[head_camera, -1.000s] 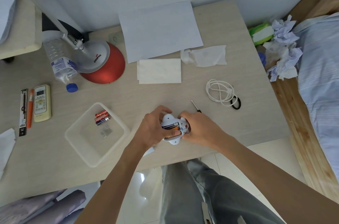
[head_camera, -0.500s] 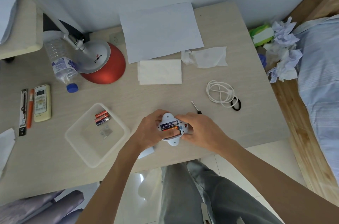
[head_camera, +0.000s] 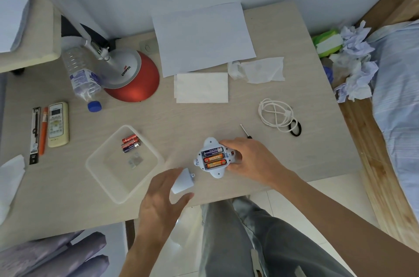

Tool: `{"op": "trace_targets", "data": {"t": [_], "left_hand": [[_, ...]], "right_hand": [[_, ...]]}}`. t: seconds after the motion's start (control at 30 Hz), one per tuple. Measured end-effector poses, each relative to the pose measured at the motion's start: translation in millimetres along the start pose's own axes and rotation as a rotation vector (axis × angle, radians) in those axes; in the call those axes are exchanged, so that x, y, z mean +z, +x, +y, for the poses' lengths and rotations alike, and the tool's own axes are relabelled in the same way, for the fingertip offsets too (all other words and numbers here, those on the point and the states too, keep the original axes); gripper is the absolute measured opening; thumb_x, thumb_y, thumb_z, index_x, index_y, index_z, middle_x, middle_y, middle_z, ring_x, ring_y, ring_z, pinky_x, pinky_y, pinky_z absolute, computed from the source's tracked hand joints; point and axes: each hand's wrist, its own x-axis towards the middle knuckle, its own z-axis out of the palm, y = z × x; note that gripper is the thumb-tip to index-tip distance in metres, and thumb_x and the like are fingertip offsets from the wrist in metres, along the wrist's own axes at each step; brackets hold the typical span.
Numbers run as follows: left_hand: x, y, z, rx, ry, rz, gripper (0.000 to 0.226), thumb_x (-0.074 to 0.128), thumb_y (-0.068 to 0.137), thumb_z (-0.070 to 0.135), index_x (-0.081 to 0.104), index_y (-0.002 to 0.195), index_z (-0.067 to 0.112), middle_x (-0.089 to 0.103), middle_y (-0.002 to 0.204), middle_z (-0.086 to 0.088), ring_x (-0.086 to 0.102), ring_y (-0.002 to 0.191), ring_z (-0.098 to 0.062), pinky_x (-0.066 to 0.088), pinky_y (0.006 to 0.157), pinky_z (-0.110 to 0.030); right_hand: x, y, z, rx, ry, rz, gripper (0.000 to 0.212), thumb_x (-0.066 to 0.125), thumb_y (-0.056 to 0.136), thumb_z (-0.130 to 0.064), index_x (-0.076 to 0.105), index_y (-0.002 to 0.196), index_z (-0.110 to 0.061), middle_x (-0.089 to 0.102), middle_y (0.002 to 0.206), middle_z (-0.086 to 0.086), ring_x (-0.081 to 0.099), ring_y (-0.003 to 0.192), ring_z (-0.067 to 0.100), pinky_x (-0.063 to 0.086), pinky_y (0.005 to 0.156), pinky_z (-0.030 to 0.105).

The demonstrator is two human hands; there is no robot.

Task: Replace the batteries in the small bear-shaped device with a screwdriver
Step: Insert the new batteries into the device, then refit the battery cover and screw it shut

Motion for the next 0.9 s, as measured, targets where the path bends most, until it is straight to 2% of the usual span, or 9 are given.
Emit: {"op": "trace_targets", "data": {"t": [0.1, 0.17, 0.33, 0.43, 0.53, 0.8, 0.9], "left_hand": [[13.5, -5.9, -11.6, 0.022, 0.117, -0.027, 0.08, 0.099, 0.075, 0.032, 0.065, 0.147, 0.029, 0.062, 0.145, 0.003, 0.063, 0.131, -0.024, 0.066, 0.091, -0.044], [17.0, -5.1, -11.2, 0.037, 0.149, -0.01, 0.074, 0.097, 0.079, 0.029, 0.066, 0.146, 0.029, 0.062, 0.144, 0.003, 0.061, 0.131, -0.024, 0.066, 0.089, -0.044], [22.4, 1.7, -14.1, 0.037, 0.135, 0.046, 0.058, 0.094, 0.082, 0.024, 0.074, 0.137, 0.026, 0.065, 0.126, 0.001, 0.065, 0.116, -0.025, 0.065, 0.081, -0.042], [22.2, 2.6, -17.2, 0.05, 0.122, 0.049, 0.058, 0.095, 0.081, 0.021, 0.075, 0.135, 0.026, 0.064, 0.125, 0.0, 0.065, 0.114, -0.027, 0.066, 0.08, -0.044], [16.0, 1.7, -9.5, 0.034, 0.039, 0.053, 0.059, 0.094, 0.083, 0.024, 0.073, 0.138, 0.03, 0.059, 0.127, 0.005, 0.064, 0.114, -0.023, 0.065, 0.078, -0.039], [-10.5, 20.4, 47.1, 0.145, -0.097, 0.12, 0.055, 0.087, 0.09, 0.031, 0.071, 0.142, 0.025, 0.056, 0.13, 0.005, 0.061, 0.118, -0.018, 0.054, 0.091, -0.029], [-6.0, 37.1, 63.9, 0.219, -0.109, 0.102, 0.052, 0.083, 0.094, 0.035, 0.069, 0.144, 0.028, 0.056, 0.132, 0.007, 0.06, 0.121, -0.018, 0.055, 0.092, -0.029]], "right_hand": [[-0.9, 0.2, -1.3, 0.005, 0.004, -0.016, 0.062, 0.084, 0.085, -0.034, 0.062, 0.143, -0.032, 0.071, 0.105, -0.01, 0.052, 0.08, 0.004, 0.047, 0.076, 0.023], [-2.5, -0.2, -2.8, 0.002, 0.02, -0.022, 0.06, 0.084, 0.084, -0.034, 0.064, 0.141, -0.032, 0.071, 0.103, -0.01, 0.054, 0.079, 0.004, 0.052, 0.076, 0.025], [-4.6, -0.8, -4.5, 0.005, 0.029, -0.016, 0.061, 0.086, 0.082, -0.033, 0.064, 0.139, -0.033, 0.072, 0.105, -0.01, 0.058, 0.082, 0.005, 0.055, 0.079, 0.029], [-4.5, -1.0, -5.7, 0.013, 0.026, -0.017, 0.059, 0.085, 0.083, -0.033, 0.065, 0.138, -0.033, 0.072, 0.103, -0.009, 0.059, 0.081, 0.006, 0.057, 0.08, 0.032], [-4.6, -1.2, -6.2, 0.011, 0.042, -0.016, 0.055, 0.086, 0.082, -0.033, 0.067, 0.134, -0.033, 0.073, 0.102, -0.009, 0.06, 0.079, 0.006, 0.058, 0.077, 0.033], [-5.9, -1.4, -8.3, 0.017, 0.048, -0.009, 0.05, 0.085, 0.082, -0.036, 0.068, 0.129, -0.036, 0.073, 0.096, -0.011, 0.058, 0.075, 0.006, 0.054, 0.072, 0.029], [-5.3, 1.4, -8.4, 0.041, 0.039, -0.014, 0.042, 0.079, 0.079, -0.039, 0.068, 0.12, -0.036, 0.067, 0.084, -0.011, 0.056, 0.071, 0.009, 0.056, 0.069, 0.035]]}}
